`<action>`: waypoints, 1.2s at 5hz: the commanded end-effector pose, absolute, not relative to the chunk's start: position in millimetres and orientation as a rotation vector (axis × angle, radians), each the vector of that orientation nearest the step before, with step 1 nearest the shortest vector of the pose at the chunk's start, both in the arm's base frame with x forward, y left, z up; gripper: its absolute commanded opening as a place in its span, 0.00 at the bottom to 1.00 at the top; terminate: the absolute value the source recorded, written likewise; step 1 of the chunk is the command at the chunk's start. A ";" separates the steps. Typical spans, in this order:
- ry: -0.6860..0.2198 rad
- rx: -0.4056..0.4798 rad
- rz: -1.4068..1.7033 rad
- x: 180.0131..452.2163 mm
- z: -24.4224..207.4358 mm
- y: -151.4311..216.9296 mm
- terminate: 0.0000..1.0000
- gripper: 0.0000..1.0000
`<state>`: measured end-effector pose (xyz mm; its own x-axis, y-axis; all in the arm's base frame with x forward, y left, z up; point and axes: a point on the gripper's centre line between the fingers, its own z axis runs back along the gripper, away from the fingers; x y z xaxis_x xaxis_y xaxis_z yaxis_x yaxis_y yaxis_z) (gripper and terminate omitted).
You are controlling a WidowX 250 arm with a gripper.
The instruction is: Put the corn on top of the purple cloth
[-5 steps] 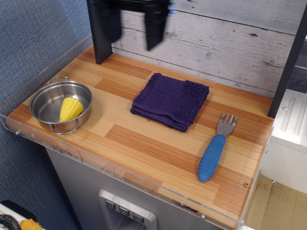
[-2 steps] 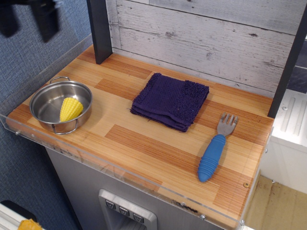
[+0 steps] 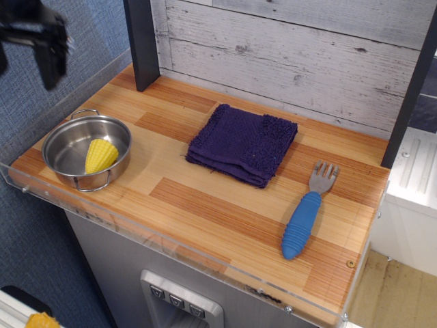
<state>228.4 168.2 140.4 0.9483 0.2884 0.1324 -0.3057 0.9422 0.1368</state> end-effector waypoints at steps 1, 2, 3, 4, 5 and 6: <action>-0.119 0.142 0.247 252.5 103.3 144.1 0.00 1.00; -0.115 0.097 0.224 256.6 90.9 135.5 0.00 1.00; -0.102 0.104 0.214 256.1 83.5 136.9 0.00 1.00; -0.078 0.120 0.205 252.4 73.9 143.2 0.00 1.00; -0.059 0.126 0.214 248.6 65.3 154.3 0.00 1.00; -0.040 0.128 0.210 246.8 54.9 158.2 0.00 1.00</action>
<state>249.9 158.6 42.0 0.9787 0.2040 0.0250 -0.2055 0.9722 0.1121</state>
